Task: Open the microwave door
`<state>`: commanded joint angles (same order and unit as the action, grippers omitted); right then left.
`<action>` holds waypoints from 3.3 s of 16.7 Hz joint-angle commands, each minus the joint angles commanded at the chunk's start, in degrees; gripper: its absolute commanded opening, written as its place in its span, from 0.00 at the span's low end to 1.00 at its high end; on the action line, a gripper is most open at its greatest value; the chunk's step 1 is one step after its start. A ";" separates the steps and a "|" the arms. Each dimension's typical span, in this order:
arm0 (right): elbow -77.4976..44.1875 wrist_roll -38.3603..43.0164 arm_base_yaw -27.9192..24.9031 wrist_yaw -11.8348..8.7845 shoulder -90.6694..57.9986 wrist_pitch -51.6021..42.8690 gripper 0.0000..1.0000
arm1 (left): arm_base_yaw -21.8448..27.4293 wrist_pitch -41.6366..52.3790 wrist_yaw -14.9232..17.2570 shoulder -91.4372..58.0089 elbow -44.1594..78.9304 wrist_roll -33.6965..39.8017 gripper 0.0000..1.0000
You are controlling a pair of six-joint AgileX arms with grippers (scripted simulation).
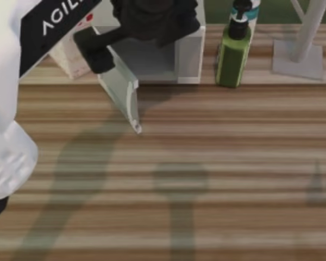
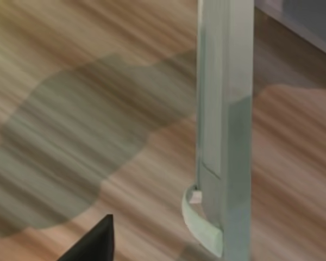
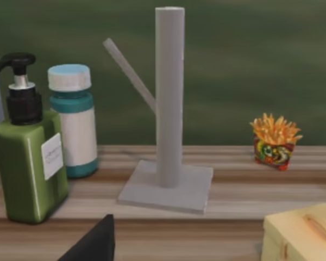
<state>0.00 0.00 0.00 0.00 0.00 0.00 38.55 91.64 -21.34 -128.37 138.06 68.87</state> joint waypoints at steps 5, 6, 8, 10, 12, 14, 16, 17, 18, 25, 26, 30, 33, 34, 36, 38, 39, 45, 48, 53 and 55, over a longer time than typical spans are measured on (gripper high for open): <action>0.00 0.00 0.00 0.00 0.00 0.00 1.00 | -1.84 -10.96 0.24 3.12 -13.34 -1.92 1.00; 0.00 0.00 0.00 0.00 0.00 0.00 1.00 | -2.17 -12.93 0.28 3.68 -15.75 -2.26 1.00; 0.00 0.00 0.00 0.00 0.00 0.00 1.00 | -2.73 -16.31 0.36 4.62 -19.86 -2.85 1.00; 0.00 0.00 0.00 0.00 0.00 0.00 1.00 | -3.11 -18.58 0.41 5.26 -22.63 -3.24 1.00; 0.00 0.00 0.00 0.00 0.00 0.00 1.00 | -3.24 -19.41 0.43 5.49 -23.63 -3.38 1.00; 0.00 0.00 0.00 0.00 0.00 0.00 1.00 | -3.24 -19.41 0.43 5.49 -23.63 -3.38 1.00; 0.00 0.00 0.00 0.00 0.00 0.00 1.00 | -3.24 -19.41 0.43 5.49 -23.63 -3.38 1.00; 0.00 0.00 0.00 0.00 0.00 0.00 1.00 | -3.24 -19.41 0.43 5.49 -23.63 -3.38 0.92; 0.00 0.00 0.00 0.00 0.00 0.00 1.00 | -3.24 -19.41 0.43 5.49 -23.63 -3.38 0.85; 0.00 0.00 0.00 0.00 0.00 0.00 1.00 | -3.24 -19.41 0.43 5.49 -23.63 -3.38 0.32; 0.00 0.00 0.00 0.00 0.00 0.00 1.00 | -3.24 -19.41 0.43 5.49 -23.63 -3.38 0.25; 0.00 0.00 0.00 0.00 0.00 0.00 1.00 | -3.24 -19.41 0.43 5.49 -23.63 -3.38 0.00; 0.00 0.00 0.00 0.00 0.00 0.00 1.00 | -3.24 -19.41 0.43 5.49 -23.63 -3.38 0.00; 0.00 0.00 0.00 0.00 0.00 0.00 1.00 | -3.24 -19.41 0.43 5.49 -23.63 -3.38 0.00; 0.00 0.00 0.00 0.00 0.00 0.00 1.00 | -3.24 -19.41 0.43 5.49 -23.63 -3.38 0.00; 0.00 0.00 0.00 0.00 0.00 0.00 1.00 | -3.01 -19.48 0.45 5.45 -23.64 -3.38 0.00; 0.00 0.00 0.00 0.00 0.00 0.00 1.00 | -3.04 -19.35 0.51 5.36 -23.51 -3.40 0.00; 0.00 0.00 0.00 0.00 0.00 0.00 1.00 | -5.56 -9.99 6.40 -0.34 -11.64 -4.57 0.00; 0.00 0.00 0.00 0.00 0.00 0.00 1.00 | -7.39 -2.69 11.66 -4.57 -2.06 -5.92 0.00; 0.00 0.00 0.00 0.00 0.00 0.00 1.00 | -9.62 7.74 19.92 -10.40 10.97 -8.52 0.00; 0.00 0.00 0.00 0.00 0.00 0.00 1.00 | -9.96 9.65 21.52 -11.46 13.15 -9.11 0.00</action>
<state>0.00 0.00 0.00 0.00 0.00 0.00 28.60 101.29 0.18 -139.83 151.21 59.77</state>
